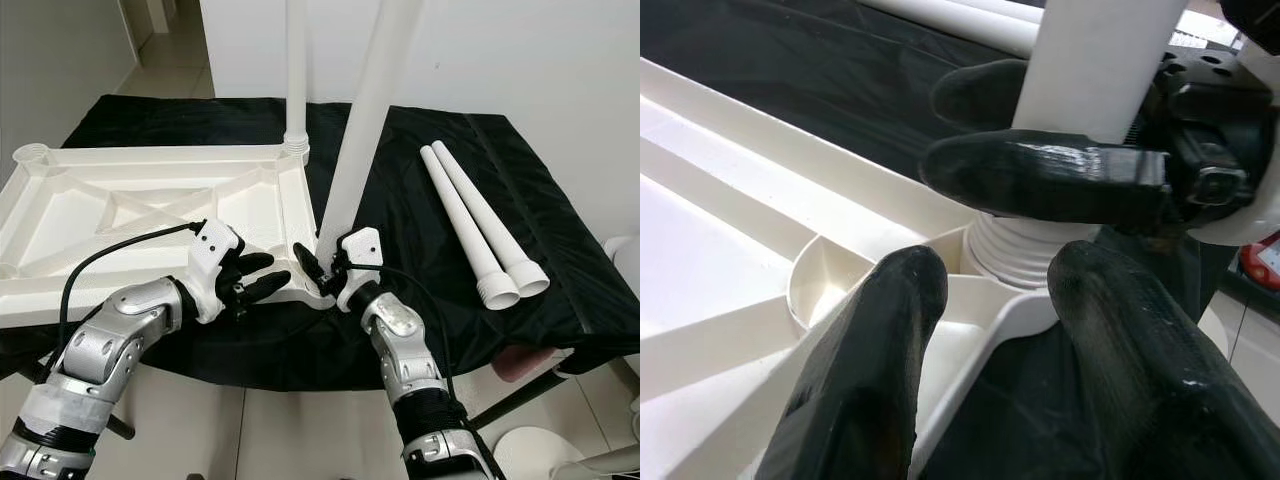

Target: Building children table

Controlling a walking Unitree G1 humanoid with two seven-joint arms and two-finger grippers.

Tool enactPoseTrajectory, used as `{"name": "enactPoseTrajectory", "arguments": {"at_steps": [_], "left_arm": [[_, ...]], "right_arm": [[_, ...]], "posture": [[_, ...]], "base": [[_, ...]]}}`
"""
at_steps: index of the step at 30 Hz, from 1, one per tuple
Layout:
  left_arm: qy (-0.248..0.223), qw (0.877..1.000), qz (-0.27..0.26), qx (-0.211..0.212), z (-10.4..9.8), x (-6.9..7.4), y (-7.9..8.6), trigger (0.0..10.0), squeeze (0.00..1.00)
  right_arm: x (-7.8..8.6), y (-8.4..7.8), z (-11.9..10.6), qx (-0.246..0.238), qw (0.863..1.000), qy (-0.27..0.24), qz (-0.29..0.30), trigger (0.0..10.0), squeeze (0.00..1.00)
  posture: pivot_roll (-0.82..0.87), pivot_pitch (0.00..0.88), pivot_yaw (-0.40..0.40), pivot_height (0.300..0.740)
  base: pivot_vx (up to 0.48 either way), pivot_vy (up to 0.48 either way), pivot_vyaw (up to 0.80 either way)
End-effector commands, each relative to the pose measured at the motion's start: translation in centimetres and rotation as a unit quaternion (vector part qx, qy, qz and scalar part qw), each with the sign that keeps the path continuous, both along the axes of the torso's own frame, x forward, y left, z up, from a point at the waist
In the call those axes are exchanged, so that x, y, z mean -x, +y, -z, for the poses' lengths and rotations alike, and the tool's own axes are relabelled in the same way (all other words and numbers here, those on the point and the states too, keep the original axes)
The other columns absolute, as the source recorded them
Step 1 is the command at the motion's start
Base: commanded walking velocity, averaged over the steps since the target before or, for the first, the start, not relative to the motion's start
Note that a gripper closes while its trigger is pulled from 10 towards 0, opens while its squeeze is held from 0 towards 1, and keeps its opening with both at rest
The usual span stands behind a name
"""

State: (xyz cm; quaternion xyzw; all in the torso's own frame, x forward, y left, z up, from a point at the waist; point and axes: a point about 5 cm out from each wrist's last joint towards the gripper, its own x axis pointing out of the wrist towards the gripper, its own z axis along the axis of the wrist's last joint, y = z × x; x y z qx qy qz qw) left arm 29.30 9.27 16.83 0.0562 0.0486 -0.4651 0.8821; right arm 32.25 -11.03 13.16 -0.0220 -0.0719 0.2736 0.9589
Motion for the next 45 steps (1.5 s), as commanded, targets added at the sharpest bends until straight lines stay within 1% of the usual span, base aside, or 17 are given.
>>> {"name": "enactPoseTrajectory", "arguments": {"at_steps": [1,7,8,9,10,11,13,14,15,18,22,26,33,39,40,44,45], "left_arm": [[-0.007,1.000,-0.010,0.000,-0.2,-0.1,0.1,10.0,0.00],[-0.007,1.000,-0.010,0.001,-0.3,-0.1,0.2,10.0,0.00],[-0.006,1.000,-0.012,0.001,-0.3,0.0,0.2,10.0,0.00],[-0.006,1.000,-0.012,0.001,-0.3,0.0,0.2,10.0,0.00],[-0.006,1.000,-0.013,0.001,-0.2,0.0,0.3,10.0,0.00],[-0.006,1.000,-0.013,0.001,-0.2,0.0,0.3,10.0,0.00],[-0.006,1.000,-0.014,0.002,-0.2,0.0,0.3,10.0,0.00],[-0.006,1.000,-0.013,0.002,-0.2,0.0,0.3,10.0,0.00],[-0.006,1.000,-0.013,0.002,-0.2,0.0,0.3,10.0,0.00],[-0.005,1.000,-0.012,0.003,-0.2,0.0,0.1,10.0,0.00],[-0.005,1.000,-0.010,0.004,-0.2,0.0,0.1,10.0,0.00],[-0.006,1.000,-0.009,0.006,-0.3,0.0,-0.1,10.0,0.00],[-0.007,1.000,-0.008,0.006,-0.2,0.0,-0.2,10.0,0.00],[-0.007,1.000,-0.008,0.006,-0.2,0.1,-0.2,10.0,0.00],[-0.006,1.000,-0.005,0.008,-0.2,0.2,-0.4,10.0,0.00],[-0.004,1.000,0.002,0.012,-0.1,0.5,-0.8,10.0,0.00],[-0.003,1.000,0.005,0.014,-0.1,0.6,-1.0,10.0,0.00]], "right_arm": [[0.4,-0.6,2.8,0.022,0.997,0.058,0.034,10.0,0.00],[0.4,-0.5,2.7,0.017,0.997,0.056,0.047,10.0,0.00],[0.4,-0.4,2.6,-0.002,0.994,0.055,0.091,10.0,0.00],[0.4,-0.4,2.6,-0.002,0.994,0.055,0.091,10.0,0.00],[0.3,-0.5,2.4,-0.026,0.988,0.056,0.145,10.0,0.00],[0.3,-0.5,2.4,-0.026,0.988,0.056,0.145,10.0,0.00],[0.0,-0.7,2.4,-0.066,0.967,0.075,0.233,10.0,0.00],[-0.1,-0.7,2.3,-0.079,0.959,0.082,0.258,10.0,0.00],[-0.1,-0.7,2.3,-0.079,0.959,0.082,0.258,10.0,0.00],[-0.6,-0.5,1.9,-0.103,0.940,0.084,0.313,10.0,0.00],[-0.8,-0.2,1.6,-0.127,0.930,0.091,0.333,10.0,0.00],[-1.5,0.8,0.6,-0.111,0.932,0.082,0.336,10.0,0.00],[-1.7,0.7,-0.7,-0.093,0.945,0.027,0.311,10.0,0.00],[-1.6,0.7,-0.9,-0.094,0.946,0.017,0.309,10.0,0.00],[-1.5,0.1,-1.5,-0.110,0.951,-0.003,0.288,10.0,1.00],[-1.2,-1.1,-2.3,-0.115,0.962,-0.033,0.245,10.0,1.00],[-1.1,-1.5,-2.4,-0.109,0.968,-0.035,0.224,10.0,0.50]], "posture": [[0.03,0.072,0.002,0.740],[0.03,0.073,0.000,0.740],[0.04,0.074,-0.003,0.740],[0.04,0.074,-0.003,0.740],[0.03,0.072,-0.004,0.740],[0.03,0.072,-0.004,0.740],[0.03,0.071,-0.006,0.740],[0.03,0.071,-0.006,0.740],[0.03,0.071,-0.006,0.740],[0.03,0.066,-0.008,0.740],[0.03,0.066,-0.008,0.740],[0.03,0.055,-0.013,0.740],[0.04,0.050,-0.022,0.740],[0.04,0.050,-0.022,0.740],[0.03,0.044,-0.024,0.740],[0.03,0.040,-0.023,0.740],[0.03,0.040,-0.023,0.740]], "base": [[0.000,0.000,0.00],[0.000,0.000,0.00],[0.000,0.000,0.00],[0.000,0.000,0.00],[0.000,0.000,0.00],[0.000,0.000,0.00],[0.000,0.000,0.00],[0.000,0.000,0.00],[0.000,0.000,0.00],[0.000,0.000,0.00],[0.000,0.000,0.00],[0.000,0.000,0.00],[0.000,0.000,0.00],[0.000,0.000,0.00],[0.000,0.000,0.00],[0.000,0.000,0.00],[0.000,0.000,0.00]]}}
